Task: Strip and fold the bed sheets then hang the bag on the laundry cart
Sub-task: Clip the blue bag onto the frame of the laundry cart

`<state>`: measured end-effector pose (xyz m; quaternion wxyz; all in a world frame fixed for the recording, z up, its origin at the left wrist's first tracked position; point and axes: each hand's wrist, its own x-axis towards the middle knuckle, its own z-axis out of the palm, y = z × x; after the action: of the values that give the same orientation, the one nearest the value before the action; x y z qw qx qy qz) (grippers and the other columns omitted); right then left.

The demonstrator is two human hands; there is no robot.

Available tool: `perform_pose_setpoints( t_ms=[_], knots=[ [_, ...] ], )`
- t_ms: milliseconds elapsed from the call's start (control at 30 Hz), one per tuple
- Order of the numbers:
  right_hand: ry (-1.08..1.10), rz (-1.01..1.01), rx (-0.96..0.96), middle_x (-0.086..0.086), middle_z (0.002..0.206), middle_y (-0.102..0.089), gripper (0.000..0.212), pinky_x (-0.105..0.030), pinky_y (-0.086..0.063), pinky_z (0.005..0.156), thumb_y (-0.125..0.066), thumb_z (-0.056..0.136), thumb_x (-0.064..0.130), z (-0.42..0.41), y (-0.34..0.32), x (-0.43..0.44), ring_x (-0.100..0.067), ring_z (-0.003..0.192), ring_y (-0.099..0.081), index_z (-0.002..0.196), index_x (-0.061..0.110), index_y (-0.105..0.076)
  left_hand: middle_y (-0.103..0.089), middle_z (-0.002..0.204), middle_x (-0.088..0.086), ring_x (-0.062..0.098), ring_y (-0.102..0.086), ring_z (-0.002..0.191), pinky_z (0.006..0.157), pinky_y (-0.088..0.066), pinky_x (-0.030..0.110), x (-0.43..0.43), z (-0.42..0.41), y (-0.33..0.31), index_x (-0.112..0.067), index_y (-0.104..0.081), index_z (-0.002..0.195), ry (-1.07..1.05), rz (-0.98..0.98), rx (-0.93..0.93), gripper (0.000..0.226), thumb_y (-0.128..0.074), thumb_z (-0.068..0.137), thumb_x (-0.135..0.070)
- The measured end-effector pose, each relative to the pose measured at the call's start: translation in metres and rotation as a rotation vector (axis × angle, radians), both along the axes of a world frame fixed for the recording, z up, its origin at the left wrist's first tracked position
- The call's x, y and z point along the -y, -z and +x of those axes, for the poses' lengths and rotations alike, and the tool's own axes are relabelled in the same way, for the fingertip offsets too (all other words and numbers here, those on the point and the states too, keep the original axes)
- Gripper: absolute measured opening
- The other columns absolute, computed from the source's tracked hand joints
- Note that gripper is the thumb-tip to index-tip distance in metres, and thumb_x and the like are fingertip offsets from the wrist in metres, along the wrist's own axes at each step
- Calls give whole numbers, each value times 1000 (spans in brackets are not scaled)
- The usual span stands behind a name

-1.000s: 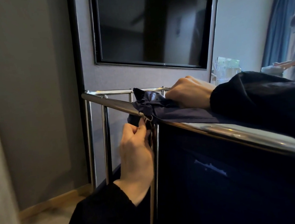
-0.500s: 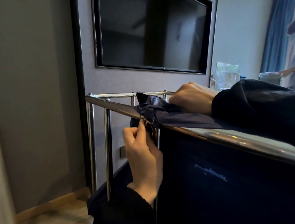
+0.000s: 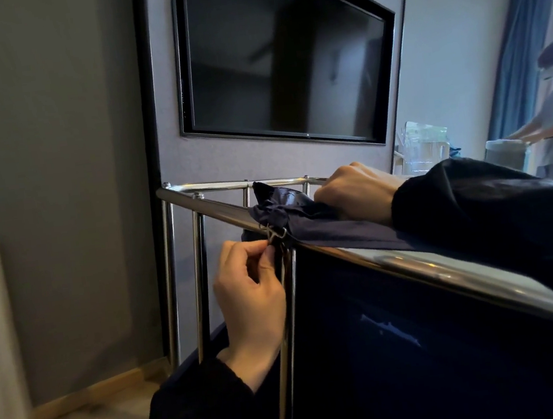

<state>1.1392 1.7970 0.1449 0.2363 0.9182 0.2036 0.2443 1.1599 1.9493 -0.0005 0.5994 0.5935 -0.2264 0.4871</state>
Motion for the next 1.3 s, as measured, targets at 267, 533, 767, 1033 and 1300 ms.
perform_pose_setpoints(
  t_ms=[267,533,767,1033,1300],
  knots=[
    [20,-22,-14,-19,95,-62,18,-45,-51,79,-46,94,13,3,1,1,-36,90,-62,96,6,-63,-51,94,7,-2,-51,82,73,-39,7,-4,0,-8,-11,-58,92,98,76,-13,7,-55,86,-12],
    [70,-70,-75,-16,104,-63,23,-42,-50,85,-42,99,17,-2,5,-3,-34,100,-61,109,9,-61,-60,113,-1,16,-51,111,98,-39,39,-14,8,-47,-17,-63,110,35,424,45,39,-43,87,-41],
    [137,40,-202,-20,116,-60,32,-40,-49,85,-38,100,25,-7,12,-2,-38,108,-58,123,11,-55,-70,79,-4,7,-63,78,75,-48,30,1,18,-109,-15,-71,80,246,867,-175,29,-50,78,-34],
    [40,418,-368,-16,97,-65,25,-40,-48,75,-48,95,26,-17,27,7,-37,92,-62,107,13,-64,-69,80,-7,7,-63,79,74,-49,31,-5,3,-119,-20,-65,86,354,1004,-367,19,-50,75,-23],
    [139,975,-582,-18,93,-62,26,-34,-40,71,-53,85,7,-33,31,19,-36,90,-57,104,10,-71,-69,80,-5,21,-59,81,82,-31,26,24,-4,-146,-25,-64,100,220,1333,-472,32,-45,75,-32]
  ],
)
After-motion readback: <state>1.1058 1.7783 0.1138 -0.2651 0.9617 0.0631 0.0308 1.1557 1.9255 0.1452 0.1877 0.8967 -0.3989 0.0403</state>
